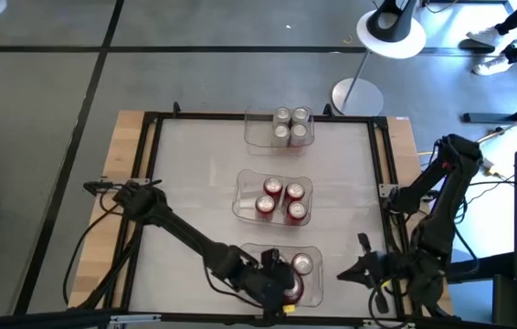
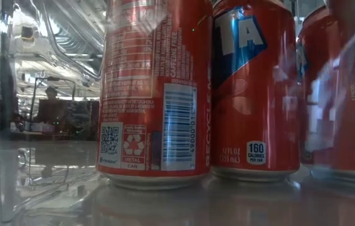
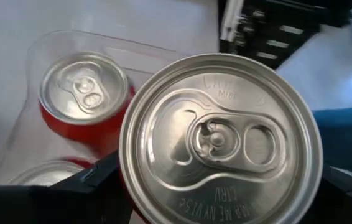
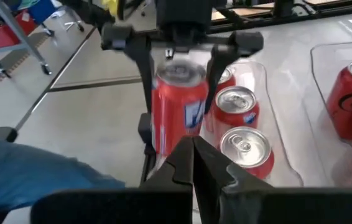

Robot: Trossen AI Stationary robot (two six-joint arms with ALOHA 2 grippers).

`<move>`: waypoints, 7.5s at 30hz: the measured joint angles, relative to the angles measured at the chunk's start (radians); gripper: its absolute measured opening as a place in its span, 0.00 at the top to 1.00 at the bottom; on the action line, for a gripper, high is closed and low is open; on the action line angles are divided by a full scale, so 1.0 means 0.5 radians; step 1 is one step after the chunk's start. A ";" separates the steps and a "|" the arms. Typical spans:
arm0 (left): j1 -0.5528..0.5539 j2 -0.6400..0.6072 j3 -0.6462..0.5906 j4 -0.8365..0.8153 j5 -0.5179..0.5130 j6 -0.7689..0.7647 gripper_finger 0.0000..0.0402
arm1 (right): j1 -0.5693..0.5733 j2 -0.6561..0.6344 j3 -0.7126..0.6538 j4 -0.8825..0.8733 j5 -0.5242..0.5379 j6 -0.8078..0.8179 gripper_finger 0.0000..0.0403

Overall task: Sort soda cans
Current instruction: Put the red soda can into the bottom transparent bin, then return to Home Position

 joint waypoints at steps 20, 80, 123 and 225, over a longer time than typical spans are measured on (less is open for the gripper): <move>0.004 0.199 0.016 0.156 -0.067 0.116 0.21 | 0.012 0.221 0.000 0.001 -0.040 0.245 1.00; -0.018 0.015 0.068 -0.227 -0.090 -0.127 0.10 | 0.012 0.219 0.000 -0.158 0.003 0.243 1.00; 0.637 -1.483 -1.206 -0.267 0.095 0.819 0.99 | -1.918 -1.109 -0.841 0.399 -2.310 -1.123 1.00; 1.131 -4.386 -3.989 1.178 0.316 1.001 0.99 | -2.227 -2.518 -1.957 0.694 -1.603 -1.224 1.00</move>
